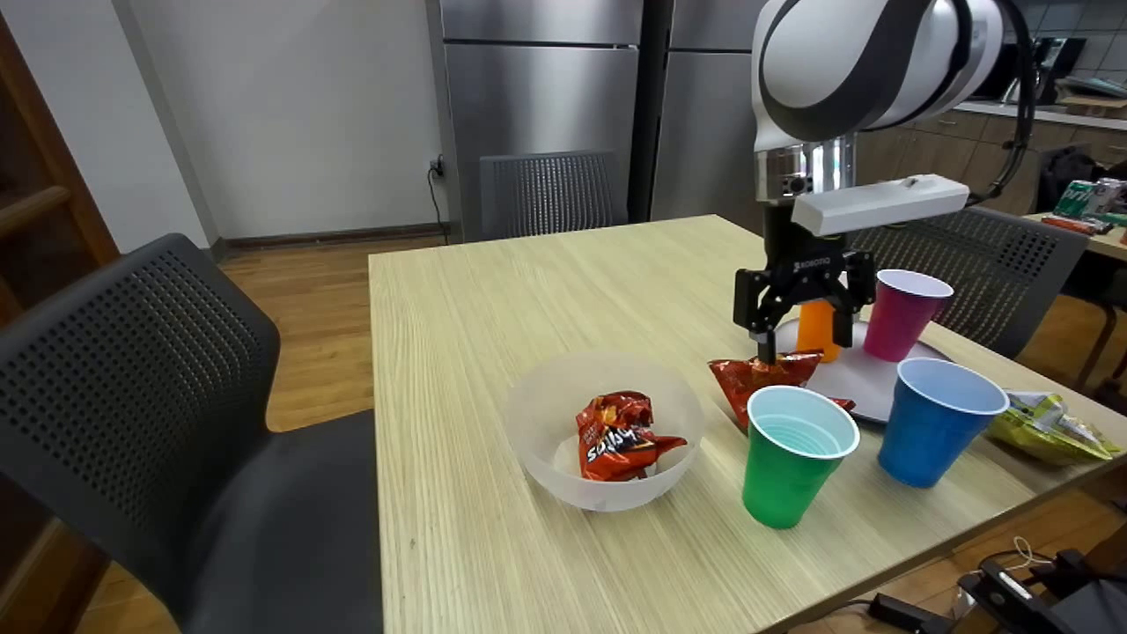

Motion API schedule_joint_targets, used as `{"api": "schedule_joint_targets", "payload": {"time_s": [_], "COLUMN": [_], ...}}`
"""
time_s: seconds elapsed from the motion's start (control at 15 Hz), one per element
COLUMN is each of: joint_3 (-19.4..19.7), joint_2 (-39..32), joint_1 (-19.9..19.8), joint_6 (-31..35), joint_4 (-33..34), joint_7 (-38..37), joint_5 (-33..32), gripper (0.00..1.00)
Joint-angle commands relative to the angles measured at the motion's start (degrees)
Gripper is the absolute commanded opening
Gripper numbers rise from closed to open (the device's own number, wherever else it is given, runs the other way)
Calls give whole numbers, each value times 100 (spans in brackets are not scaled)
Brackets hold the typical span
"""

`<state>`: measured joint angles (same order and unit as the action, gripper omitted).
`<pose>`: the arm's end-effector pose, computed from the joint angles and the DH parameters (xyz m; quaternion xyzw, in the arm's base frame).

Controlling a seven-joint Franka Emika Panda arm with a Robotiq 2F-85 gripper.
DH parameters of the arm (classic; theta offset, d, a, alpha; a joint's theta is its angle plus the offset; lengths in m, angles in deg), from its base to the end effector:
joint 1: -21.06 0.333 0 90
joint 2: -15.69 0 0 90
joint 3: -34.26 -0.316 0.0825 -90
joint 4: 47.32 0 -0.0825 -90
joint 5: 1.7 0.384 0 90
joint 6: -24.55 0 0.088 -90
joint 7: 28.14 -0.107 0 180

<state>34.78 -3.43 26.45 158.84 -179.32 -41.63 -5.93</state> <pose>0.4908 0.0405 0.1803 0.9879 -0.0450 -0.1406 0.0469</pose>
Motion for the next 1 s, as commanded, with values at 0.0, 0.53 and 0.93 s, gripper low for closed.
{"api": "schedule_joint_targets", "payload": {"time_s": [0.0, 0.53, 0.93], "joint_3": [50, 90, 109], "joint_2": [-318, -637, -755], "joint_1": [118, 219, 245], "joint_6": [-2, -57, -83], "joint_4": [278, 478, 578], "joint_7": [-348, -461, -448], "joint_5": [-124, -104, -101], "gripper": [100, 100, 71]}}
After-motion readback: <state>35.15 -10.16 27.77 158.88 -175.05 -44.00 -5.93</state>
